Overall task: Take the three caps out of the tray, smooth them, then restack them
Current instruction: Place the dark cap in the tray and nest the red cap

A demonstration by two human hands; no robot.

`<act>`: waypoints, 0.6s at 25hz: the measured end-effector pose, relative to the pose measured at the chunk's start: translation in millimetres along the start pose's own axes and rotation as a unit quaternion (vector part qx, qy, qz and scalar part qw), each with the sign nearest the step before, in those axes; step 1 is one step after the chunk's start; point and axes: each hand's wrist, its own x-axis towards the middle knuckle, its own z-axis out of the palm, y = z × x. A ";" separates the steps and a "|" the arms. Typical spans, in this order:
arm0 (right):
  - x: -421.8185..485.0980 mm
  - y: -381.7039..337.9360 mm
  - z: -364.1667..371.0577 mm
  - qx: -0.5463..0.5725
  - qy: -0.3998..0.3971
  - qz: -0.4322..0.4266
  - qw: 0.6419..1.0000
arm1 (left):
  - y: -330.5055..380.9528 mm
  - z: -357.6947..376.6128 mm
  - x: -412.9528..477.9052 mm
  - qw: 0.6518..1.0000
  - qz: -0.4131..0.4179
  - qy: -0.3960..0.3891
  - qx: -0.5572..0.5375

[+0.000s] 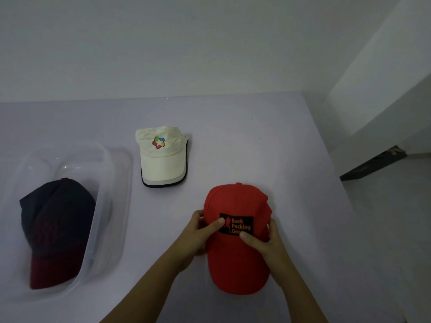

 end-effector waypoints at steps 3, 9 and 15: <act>-0.2 5.1 1.0 0.118 -0.051 0.044 0.991 | 0.6 -3.5 -1.1 1.000 -0.003 -0.010 0.007; -19.3 -6.6 29.6 0.181 -0.087 0.003 0.980 | 21.2 -23.8 -19.0 0.996 -0.050 -0.073 -0.011; -28.1 -45.4 112.0 0.159 -0.130 -0.078 0.975 | 56.1 -103.3 -53.5 0.995 -0.028 -0.079 -0.052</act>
